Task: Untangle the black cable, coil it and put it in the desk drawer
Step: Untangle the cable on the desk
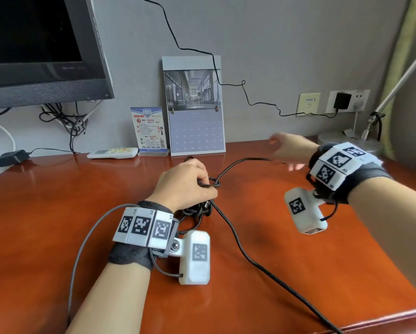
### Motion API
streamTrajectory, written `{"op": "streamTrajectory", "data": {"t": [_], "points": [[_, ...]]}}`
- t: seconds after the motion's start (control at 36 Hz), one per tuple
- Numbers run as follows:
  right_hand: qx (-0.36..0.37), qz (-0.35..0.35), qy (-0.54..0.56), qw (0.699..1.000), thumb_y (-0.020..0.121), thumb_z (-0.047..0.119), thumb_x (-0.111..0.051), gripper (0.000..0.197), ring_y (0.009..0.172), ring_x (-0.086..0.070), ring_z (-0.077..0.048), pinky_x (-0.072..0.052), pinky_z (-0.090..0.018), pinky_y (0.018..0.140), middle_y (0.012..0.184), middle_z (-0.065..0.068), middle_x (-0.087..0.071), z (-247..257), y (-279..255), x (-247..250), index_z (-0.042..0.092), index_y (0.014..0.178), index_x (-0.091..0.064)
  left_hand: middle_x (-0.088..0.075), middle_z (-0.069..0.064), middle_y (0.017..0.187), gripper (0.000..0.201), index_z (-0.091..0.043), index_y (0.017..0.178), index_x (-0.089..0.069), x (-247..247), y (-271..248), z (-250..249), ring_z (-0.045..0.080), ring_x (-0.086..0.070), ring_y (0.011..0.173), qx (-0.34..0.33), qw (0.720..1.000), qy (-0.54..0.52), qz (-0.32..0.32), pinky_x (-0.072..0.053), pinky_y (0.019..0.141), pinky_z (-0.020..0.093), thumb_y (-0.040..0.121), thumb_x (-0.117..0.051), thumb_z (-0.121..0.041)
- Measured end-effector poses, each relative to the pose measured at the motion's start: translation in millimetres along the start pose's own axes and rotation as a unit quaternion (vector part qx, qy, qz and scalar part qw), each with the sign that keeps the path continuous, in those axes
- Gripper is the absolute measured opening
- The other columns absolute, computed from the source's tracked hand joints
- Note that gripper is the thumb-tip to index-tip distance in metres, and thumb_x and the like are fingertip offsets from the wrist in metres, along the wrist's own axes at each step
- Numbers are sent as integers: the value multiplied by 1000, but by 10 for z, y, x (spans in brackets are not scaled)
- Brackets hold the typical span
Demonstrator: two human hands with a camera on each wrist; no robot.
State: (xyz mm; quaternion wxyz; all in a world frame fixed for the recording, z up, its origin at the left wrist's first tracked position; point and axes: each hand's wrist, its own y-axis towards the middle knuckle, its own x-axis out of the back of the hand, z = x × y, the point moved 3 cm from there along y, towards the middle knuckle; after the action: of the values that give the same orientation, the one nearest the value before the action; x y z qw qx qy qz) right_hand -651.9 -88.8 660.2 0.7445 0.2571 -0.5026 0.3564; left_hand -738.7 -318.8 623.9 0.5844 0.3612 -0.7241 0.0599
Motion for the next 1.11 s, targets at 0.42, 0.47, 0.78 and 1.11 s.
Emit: {"op": "streamTrajectory", "data": {"t": [0.42,0.47,0.78,1.11], "points": [[235,-120,-313,912,98,34,-46,27,97,-63,-28,-36,-29,68,105,-4,-66,904,-342,-210,20,111,-64,-51,-22,105,31,-14,65,-62,-14,28,25,9,-51,89,-4,1000,12,-7,-32,75,27,84,-57,-37],[189,-157,-273,930,97,28,-46,25,97,-63,-30,-35,-29,69,105,-9,-66,821,-289,-104,15,108,-65,-51,-21,103,32,-12,64,-61,-14,24,23,10,-52,88,-1,1000,11,-6,-31,74,26,84,-57,-36],[-73,-117,-60,989,91,15,-48,30,82,-54,-30,-44,-35,71,107,-19,-63,69,-137,264,1,117,-49,-57,-13,103,36,-6,65,-62,9,22,128,13,-54,90,76,993,-50,-69,-34,76,28,85,-56,-34],[134,290,-99,943,99,44,-36,39,75,-67,-13,-54,-31,77,102,5,-71,751,-848,-428,19,116,-59,-56,1,96,42,-13,49,-52,1,20,223,22,-53,85,152,977,-93,-119,-38,69,30,85,-53,-33]]}}
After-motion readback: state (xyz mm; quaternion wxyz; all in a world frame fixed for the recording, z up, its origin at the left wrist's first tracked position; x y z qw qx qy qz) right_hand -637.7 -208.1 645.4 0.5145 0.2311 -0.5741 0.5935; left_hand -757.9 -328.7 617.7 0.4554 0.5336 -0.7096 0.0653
